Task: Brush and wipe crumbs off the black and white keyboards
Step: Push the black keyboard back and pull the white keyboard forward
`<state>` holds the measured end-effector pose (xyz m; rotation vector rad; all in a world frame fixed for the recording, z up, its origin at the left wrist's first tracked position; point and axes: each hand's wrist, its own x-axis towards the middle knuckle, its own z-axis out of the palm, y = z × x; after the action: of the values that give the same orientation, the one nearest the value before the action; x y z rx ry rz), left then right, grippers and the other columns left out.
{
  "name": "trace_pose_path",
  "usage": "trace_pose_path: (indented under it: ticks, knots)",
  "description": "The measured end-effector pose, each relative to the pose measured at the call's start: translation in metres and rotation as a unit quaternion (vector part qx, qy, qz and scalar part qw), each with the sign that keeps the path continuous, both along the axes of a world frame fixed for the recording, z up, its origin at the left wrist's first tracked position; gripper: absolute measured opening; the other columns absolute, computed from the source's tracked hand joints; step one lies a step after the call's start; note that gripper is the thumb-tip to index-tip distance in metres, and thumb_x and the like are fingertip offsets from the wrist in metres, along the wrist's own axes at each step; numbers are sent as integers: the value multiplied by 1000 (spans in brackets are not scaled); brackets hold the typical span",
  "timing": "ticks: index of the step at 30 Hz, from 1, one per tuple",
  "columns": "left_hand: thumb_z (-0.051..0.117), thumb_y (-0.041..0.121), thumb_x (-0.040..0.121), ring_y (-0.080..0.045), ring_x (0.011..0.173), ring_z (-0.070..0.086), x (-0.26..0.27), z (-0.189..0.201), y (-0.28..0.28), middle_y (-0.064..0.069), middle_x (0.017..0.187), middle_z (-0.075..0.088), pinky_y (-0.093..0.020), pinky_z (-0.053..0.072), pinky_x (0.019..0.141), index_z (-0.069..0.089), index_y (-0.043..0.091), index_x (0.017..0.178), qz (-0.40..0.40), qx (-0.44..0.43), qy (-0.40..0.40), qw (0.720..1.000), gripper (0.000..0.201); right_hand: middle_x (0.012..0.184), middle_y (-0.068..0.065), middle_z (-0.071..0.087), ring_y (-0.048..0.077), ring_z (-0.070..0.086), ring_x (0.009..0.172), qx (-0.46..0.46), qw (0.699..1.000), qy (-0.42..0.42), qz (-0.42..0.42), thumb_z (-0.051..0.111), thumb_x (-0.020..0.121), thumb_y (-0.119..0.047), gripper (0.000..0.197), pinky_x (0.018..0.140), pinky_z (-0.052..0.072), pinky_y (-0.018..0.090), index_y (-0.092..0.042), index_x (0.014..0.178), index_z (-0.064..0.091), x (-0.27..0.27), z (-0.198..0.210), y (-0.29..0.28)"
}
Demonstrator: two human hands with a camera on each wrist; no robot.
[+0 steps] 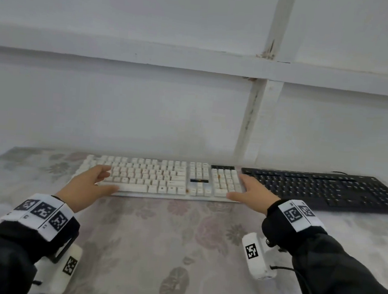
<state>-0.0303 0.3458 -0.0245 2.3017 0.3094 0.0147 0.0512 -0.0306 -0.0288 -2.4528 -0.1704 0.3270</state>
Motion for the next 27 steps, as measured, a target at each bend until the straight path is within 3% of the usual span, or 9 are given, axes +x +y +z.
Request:
trace_pose_path:
  ticks: [2, 4, 8, 12, 17, 21, 23, 27]
  knots:
    - [66, 18, 84, -26, 128, 43, 3, -4, 16, -12, 139, 46, -37, 33, 106, 37, 8, 138, 29, 6, 9, 1000, 62, 150, 2, 37, 20, 39, 135, 7, 1000, 3, -11, 70, 65, -59, 100, 113, 32, 40, -15, 147, 31, 11, -12, 0]
    - [68, 18, 83, -29, 128, 43, 7, -9, 28, -14, 139, 45, -39, 33, 105, 36, 6, 139, 59, 13, 13, 998, 65, 146, 2, 43, 20, 43, 132, 14, 999, 3, -32, 73, 70, -49, 90, 112, 34, 40, -13, 144, 36, 13, -14, 5]
    - [72, 17, 79, -32, 129, 41, 18, -17, 47, -17, 142, 40, -40, 31, 104, 31, 2, 141, 98, 22, 33, 994, 75, 119, -1, 65, 16, 61, 109, 41, 998, 13, -49, 77, 72, -31, 59, 104, 43, 40, -16, 125, 56, 22, -22, 7]
    - [76, 12, 74, -34, 122, 46, 30, -19, 61, -17, 134, 48, -39, 35, 99, 39, 1, 135, 106, 17, 51, 993, 72, 113, 0, 67, 17, 63, 105, 68, 994, 34, -73, 81, 68, -25, 60, 102, 45, 40, -15, 123, 57, 23, -24, 14]
    - [86, 43, 48, -30, 107, 59, 62, -55, 107, -12, 120, 62, -48, 44, 98, 53, 9, 124, 70, 9, 102, 992, 90, 113, 3, 67, 20, 62, 107, 92, 991, 34, -89, 76, 77, -9, 46, 103, 43, 36, -13, 119, 58, 18, -19, 20]
    - [85, 45, 55, -30, 112, 57, 59, -44, 100, -11, 124, 60, -45, 42, 100, 52, 9, 127, 51, 47, 111, 991, 87, 114, 4, 68, 20, 63, 107, 97, 991, 32, -88, 77, 76, -9, 47, 105, 43, 39, -11, 119, 60, 19, -20, 18]
    - [84, 52, 51, -29, 113, 56, 57, -40, 98, -10, 127, 58, -45, 43, 100, 51, 10, 129, 50, 60, 118, 990, 95, 113, 3, 68, 20, 63, 107, 95, 991, 32, -91, 79, 74, -10, 49, 104, 43, 41, -11, 120, 61, 20, -21, 18]
    - [85, 36, 61, -31, 112, 55, 49, -35, 93, -13, 126, 58, -43, 42, 99, 51, 6, 128, 46, 76, 113, 990, 81, 113, 3, 68, 20, 63, 106, 91, 991, 35, -95, 79, 74, -10, 50, 104, 44, 40, -11, 120, 60, 16, -20, 18]
